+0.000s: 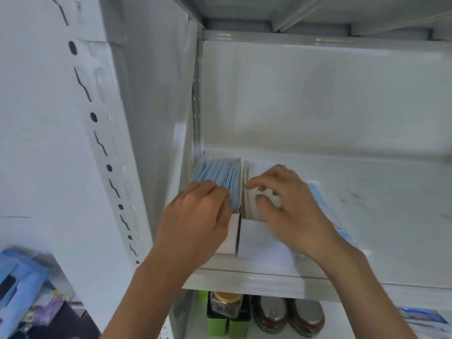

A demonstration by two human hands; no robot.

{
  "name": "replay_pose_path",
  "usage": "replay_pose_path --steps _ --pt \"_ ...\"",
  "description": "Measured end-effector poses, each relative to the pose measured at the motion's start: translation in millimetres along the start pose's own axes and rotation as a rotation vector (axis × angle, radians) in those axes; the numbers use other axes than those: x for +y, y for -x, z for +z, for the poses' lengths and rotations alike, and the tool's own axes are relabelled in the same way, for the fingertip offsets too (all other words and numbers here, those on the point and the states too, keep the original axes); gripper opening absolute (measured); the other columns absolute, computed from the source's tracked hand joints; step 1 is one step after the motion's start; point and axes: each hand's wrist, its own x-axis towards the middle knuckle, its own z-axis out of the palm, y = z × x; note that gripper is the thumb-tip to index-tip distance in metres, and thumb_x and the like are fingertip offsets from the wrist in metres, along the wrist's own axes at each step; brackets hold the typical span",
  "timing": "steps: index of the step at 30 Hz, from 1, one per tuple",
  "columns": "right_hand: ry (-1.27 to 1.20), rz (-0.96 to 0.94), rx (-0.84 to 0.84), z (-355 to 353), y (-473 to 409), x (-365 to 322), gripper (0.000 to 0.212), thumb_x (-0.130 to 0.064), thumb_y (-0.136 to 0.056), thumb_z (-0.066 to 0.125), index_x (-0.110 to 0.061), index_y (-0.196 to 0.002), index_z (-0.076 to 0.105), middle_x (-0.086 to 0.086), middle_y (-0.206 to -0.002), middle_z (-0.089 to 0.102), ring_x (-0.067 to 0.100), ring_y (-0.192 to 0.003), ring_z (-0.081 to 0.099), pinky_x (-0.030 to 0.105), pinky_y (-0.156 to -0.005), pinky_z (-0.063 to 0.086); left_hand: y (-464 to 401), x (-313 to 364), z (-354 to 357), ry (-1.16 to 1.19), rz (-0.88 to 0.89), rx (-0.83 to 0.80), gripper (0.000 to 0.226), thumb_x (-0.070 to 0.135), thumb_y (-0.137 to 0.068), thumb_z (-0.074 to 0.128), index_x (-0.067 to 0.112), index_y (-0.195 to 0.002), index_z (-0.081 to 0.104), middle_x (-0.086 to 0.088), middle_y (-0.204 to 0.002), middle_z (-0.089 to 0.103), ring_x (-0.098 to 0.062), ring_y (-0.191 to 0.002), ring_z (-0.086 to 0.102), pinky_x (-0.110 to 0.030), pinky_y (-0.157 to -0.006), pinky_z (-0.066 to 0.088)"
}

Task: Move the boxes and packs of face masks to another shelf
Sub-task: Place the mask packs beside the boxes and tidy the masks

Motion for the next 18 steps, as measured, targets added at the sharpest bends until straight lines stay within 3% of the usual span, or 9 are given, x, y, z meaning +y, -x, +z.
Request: replay_pose_path --steps 3,5,9,12,14,18 --pt "0.171 -0.114 -0.208 12.5 -6.9 -15.7 0.033 -0.034 -0.1 0.045 -0.034 -0.129 0.06 -0.016 -0.128 0.049 0.009 -0.114 0.039 0.03 -0.096 0.031 -3.6 -3.4 -2.6 -0.05 -0.049 0.006 0.024 0.024 -0.099 0.046 0.016 -0.092 0.068 0.001 -0.088 0.066 -0.019 -0.08 0.06 -0.033 -0.069 0.055" --pt "0.243 -0.157 -0.268 16.6 -6.9 -19.7 0.036 -0.042 -0.102 0.034 -0.038 -0.128 0.059 -0.019 -0.131 0.049 0.008 -0.114 0.038 0.032 -0.094 0.03 -4.6 -6.6 -6.2 -0.091 -0.059 0.005 0.027 0.026 -0.1 0.042 0.017 -0.085 0.064 0.001 -0.081 0.062 -0.019 -0.072 0.056 -0.033 -0.068 0.051" --pt "0.269 -0.119 -0.238 15.1 -2.9 -16.8 0.04 -0.047 -0.099 0.027 -0.041 -0.111 0.065 -0.021 -0.115 0.055 0.006 -0.101 0.041 0.033 -0.089 0.031 -2.1 -8.4 -10.7 -0.023 -0.037 0.022 0.017 0.013 -0.096 0.05 0.015 -0.093 0.066 0.0 -0.09 0.067 -0.02 -0.076 0.06 -0.036 -0.067 0.055" --pt "0.291 -0.097 -0.186 18.7 -3.9 -17.1 0.036 -0.042 -0.099 0.033 -0.036 -0.118 0.063 -0.017 -0.119 0.054 0.008 -0.104 0.041 0.031 -0.085 0.03 -2.1 -5.6 -11.0 0.044 -0.054 0.07 0.021 -0.003 -0.086 0.061 0.01 -0.099 0.071 -0.004 -0.101 0.07 -0.024 -0.084 0.064 -0.039 -0.065 0.057" --pt "0.299 -0.065 -0.125 21.6 -6.6 -18.8 0.034 -0.037 -0.098 0.04 -0.03 -0.125 0.06 -0.013 -0.123 0.053 0.011 -0.108 0.042 0.029 -0.083 0.027 -5.9 -5.8 -10.2 0.017 -0.1 0.083 0.018 0.002 -0.087 0.062 0.01 -0.102 0.069 -0.005 -0.105 0.065 -0.024 -0.088 0.062 -0.04 -0.066 0.058" --pt "0.338 -0.056 -0.134 23.7 -8.5 -21.5 0.033 -0.035 -0.096 0.037 -0.029 -0.112 0.065 -0.013 -0.112 0.056 0.011 -0.097 0.044 0.031 -0.078 0.027 -20.5 -10.1 -8.8 -0.071 -0.163 -0.057 0.018 0.031 -0.096 0.055 0.016 -0.1 0.064 -0.001 -0.096 0.062 -0.022 -0.088 0.061 -0.04 -0.077 0.055"
